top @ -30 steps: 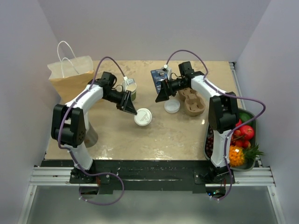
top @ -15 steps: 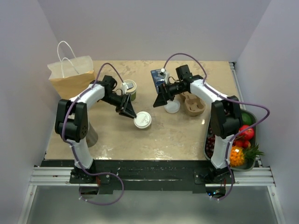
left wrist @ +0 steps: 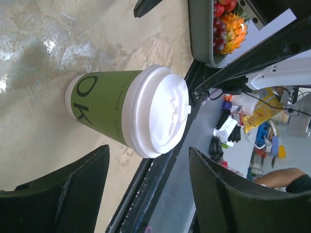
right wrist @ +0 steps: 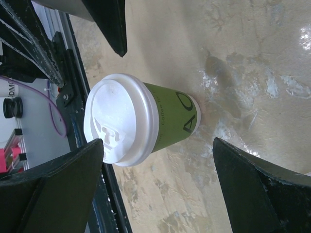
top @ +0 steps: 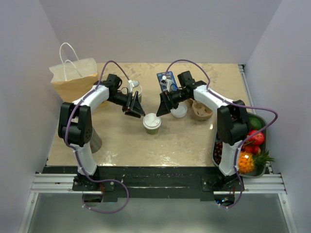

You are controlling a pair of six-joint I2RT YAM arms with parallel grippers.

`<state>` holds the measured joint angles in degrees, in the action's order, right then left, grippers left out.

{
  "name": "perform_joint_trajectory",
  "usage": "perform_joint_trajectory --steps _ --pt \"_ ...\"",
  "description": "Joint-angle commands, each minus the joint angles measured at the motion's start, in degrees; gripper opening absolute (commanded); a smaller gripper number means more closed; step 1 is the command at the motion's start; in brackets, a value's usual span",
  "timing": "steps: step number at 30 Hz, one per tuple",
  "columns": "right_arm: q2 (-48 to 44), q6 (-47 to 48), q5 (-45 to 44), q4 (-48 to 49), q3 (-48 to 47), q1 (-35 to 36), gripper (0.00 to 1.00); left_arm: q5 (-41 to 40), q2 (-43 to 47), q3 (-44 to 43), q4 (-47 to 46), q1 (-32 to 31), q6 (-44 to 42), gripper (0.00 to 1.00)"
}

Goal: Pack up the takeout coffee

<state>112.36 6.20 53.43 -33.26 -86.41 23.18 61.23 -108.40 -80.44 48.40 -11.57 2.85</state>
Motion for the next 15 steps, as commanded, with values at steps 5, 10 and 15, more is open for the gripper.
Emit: perform_joint_trajectory --steps 5,10,15 --pt "-2.76 3.03 2.03 -1.81 0.98 -0.15 0.98 0.11 2.84 3.97 -4.36 0.59 -8.03 0.71" --pt "-2.58 3.47 2.64 -2.34 0.63 0.11 0.99 3.01 4.95 8.63 -4.99 0.59 -14.71 0.71" --pt "-1.97 3.82 3.35 -2.78 0.02 0.55 0.99 4.42 6.18 12.41 -10.93 0.41 -11.65 0.71"
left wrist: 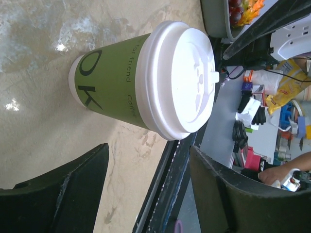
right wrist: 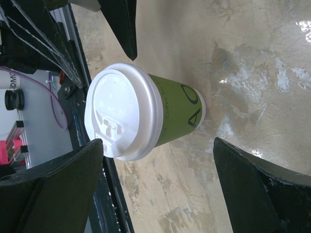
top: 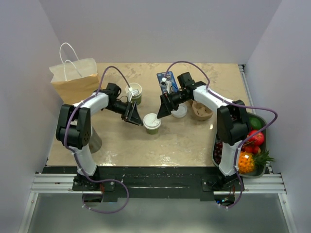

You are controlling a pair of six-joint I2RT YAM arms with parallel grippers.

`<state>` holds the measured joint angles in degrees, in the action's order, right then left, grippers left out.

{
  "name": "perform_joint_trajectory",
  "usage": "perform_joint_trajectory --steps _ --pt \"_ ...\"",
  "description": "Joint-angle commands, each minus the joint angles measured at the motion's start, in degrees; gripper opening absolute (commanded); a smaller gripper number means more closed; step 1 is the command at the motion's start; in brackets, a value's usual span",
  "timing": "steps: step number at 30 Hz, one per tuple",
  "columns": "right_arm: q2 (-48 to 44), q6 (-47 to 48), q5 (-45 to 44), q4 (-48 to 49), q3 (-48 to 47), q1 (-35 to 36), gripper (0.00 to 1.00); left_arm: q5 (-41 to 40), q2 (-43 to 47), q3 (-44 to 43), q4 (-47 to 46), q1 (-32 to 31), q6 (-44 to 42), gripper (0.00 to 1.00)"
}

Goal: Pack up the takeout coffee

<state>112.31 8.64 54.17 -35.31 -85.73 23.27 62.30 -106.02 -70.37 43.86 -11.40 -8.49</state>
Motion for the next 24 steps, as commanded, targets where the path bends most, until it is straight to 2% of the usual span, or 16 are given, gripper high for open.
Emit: perform_joint_trajectory --steps 1,15,24 --pt "-1.57 1.38 2.60 -0.73 -0.84 0.55 0.99 3.00 4.15 3.47 -7.46 0.15 0.57 0.71" --pt "2.21 -3.10 0.15 2.97 -3.83 3.36 0.99 2.21 3.19 3.92 -12.21 -1.69 5.85 0.72" --pt "3.61 -4.60 -1.44 3.67 -3.39 3.54 0.98 -0.42 1.17 2.25 -9.06 -2.84 3.66 0.73"
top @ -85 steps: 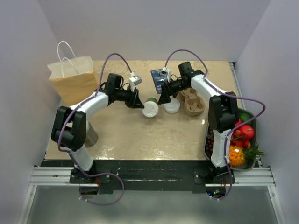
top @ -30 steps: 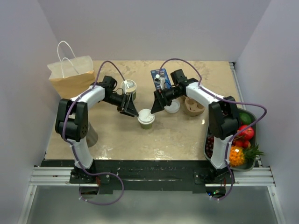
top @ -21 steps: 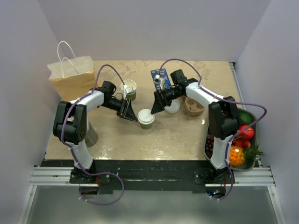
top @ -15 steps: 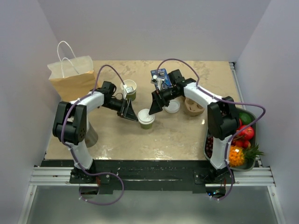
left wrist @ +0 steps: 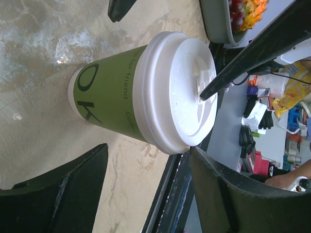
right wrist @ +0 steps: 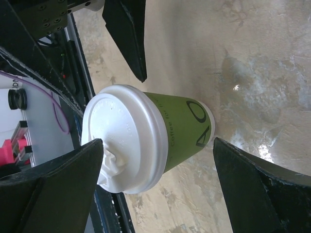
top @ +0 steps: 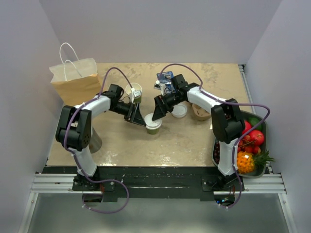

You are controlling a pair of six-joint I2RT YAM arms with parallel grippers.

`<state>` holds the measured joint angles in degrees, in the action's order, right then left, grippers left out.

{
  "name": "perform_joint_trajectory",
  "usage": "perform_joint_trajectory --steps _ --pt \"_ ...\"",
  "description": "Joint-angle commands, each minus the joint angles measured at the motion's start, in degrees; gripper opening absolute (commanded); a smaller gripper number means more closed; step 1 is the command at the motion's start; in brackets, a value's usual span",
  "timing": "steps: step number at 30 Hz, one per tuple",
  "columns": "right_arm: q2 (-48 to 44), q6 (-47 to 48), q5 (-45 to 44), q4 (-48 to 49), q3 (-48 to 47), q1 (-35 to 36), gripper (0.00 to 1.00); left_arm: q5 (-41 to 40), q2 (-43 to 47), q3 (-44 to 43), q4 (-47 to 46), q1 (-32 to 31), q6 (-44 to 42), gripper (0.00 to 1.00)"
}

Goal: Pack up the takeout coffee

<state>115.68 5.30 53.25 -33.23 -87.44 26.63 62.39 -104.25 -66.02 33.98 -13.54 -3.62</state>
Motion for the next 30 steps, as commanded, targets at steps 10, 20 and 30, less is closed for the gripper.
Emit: perform_joint_trajectory --steps 10,20,30 --pt "1.57 -1.70 -0.17 2.03 -1.77 0.17 0.98 -13.95 -2.89 -2.01 2.85 -1.05 0.98 0.71" --pt "3.67 -1.61 2.20 1.77 -1.77 -0.18 0.97 -34.17 -5.35 -2.71 9.70 -3.60 -0.51 0.72" --pt "4.29 1.99 5.36 -1.30 -2.65 -1.41 0.97 -25.18 -5.80 -8.67 6.89 -5.97 -1.74 0.71"
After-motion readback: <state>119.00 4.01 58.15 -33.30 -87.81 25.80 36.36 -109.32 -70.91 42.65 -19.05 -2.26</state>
